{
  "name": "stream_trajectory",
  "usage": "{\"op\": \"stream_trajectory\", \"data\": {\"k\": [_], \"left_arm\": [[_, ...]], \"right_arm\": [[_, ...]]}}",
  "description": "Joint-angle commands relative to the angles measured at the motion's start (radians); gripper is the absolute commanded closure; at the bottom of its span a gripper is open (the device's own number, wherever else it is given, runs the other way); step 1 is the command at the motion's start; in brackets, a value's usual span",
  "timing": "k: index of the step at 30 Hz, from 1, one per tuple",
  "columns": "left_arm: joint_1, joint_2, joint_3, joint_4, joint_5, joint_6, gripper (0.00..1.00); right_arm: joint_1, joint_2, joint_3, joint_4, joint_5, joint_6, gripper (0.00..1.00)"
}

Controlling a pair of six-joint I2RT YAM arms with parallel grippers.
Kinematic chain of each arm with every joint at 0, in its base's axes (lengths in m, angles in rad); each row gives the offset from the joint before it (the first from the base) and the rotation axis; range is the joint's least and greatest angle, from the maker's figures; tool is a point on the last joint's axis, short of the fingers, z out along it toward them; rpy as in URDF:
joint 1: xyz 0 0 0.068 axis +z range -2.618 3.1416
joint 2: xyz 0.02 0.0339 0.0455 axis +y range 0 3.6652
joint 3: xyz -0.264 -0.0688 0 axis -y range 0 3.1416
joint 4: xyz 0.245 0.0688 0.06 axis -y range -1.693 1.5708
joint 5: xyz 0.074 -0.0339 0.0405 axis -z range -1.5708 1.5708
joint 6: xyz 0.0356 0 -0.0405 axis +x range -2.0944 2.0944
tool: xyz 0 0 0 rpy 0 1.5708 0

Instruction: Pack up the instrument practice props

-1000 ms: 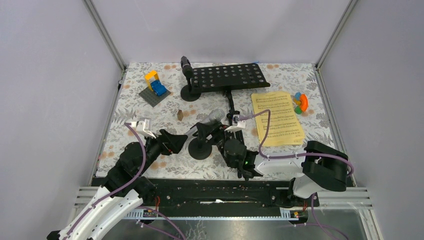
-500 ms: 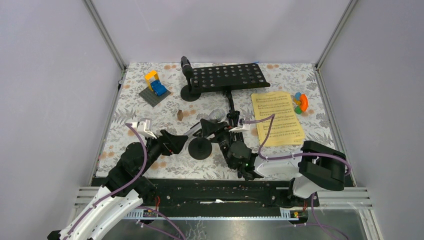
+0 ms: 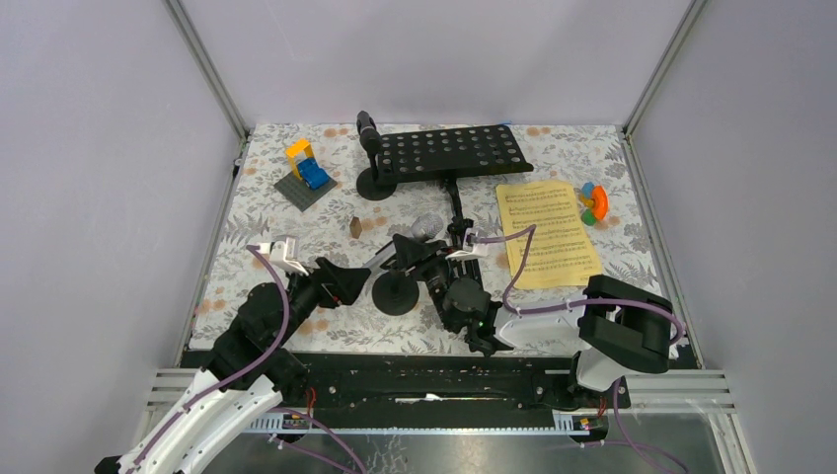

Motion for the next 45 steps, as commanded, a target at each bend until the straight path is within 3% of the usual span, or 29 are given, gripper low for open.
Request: {"op": "stream_trajectory", "data": {"k": [1, 8, 12, 16, 20, 22, 27, 32, 37, 40, 45], "left_arm": [[0.004, -0.006, 0.006, 0.062, -0.035, 0.026, 0.13], [0.003, 0.034, 0.007, 0.237, -0.053, 0.126, 0.10], [0.001, 0.108, -0.002, 0.293, -0.023, 0.113, 0.12], [-0.018, 0.137, -0.051, 0.342, -0.035, 0.105, 0.13], [-0.066, 0.157, -0.121, 0.429, -0.068, 0.103, 0.14], [-0.124, 0.197, -0.157, 0.500, -0.091, 0.099, 0.14], [-0.277, 0.331, -0.228, 0.780, -0.208, 0.236, 0.12], [-0.412, 0.495, -0.321, 1.260, -0.297, 0.500, 0.07], [-0.457, 0.724, -0.266, 1.506, -0.359, 0.597, 0.07], [-0.478, 0.866, -0.234, 1.625, -0.509, 0.635, 0.10], [-0.479, 1.046, -0.187, 1.827, -0.602, 0.696, 0.10]], "right_arm": [[0.006, -0.010, 0.057, 0.045, 0.096, -0.048, 1.00], [0.006, -0.055, 0.183, -0.193, 0.380, 0.087, 1.00], [0.005, -0.055, 0.241, -0.186, 0.517, 0.061, 1.00], [0.003, -0.029, 0.283, 0.001, 0.598, -0.166, 1.00], [-0.008, 0.054, 0.316, 0.439, 0.627, -0.525, 1.00], [-0.011, 0.070, 0.350, 0.459, 0.642, -0.568, 1.00], [-0.010, 0.065, 0.358, 0.462, 0.617, -0.562, 1.00], [0.003, 0.022, 0.332, 0.461, 0.606, -0.555, 1.00], [0.030, -0.015, 0.306, 0.461, 0.607, -0.526, 1.00], [0.050, -0.029, 0.301, 0.461, 0.609, -0.516, 1.00], [0.092, -0.047, 0.297, 0.460, 0.608, -0.499, 1.00]]}}
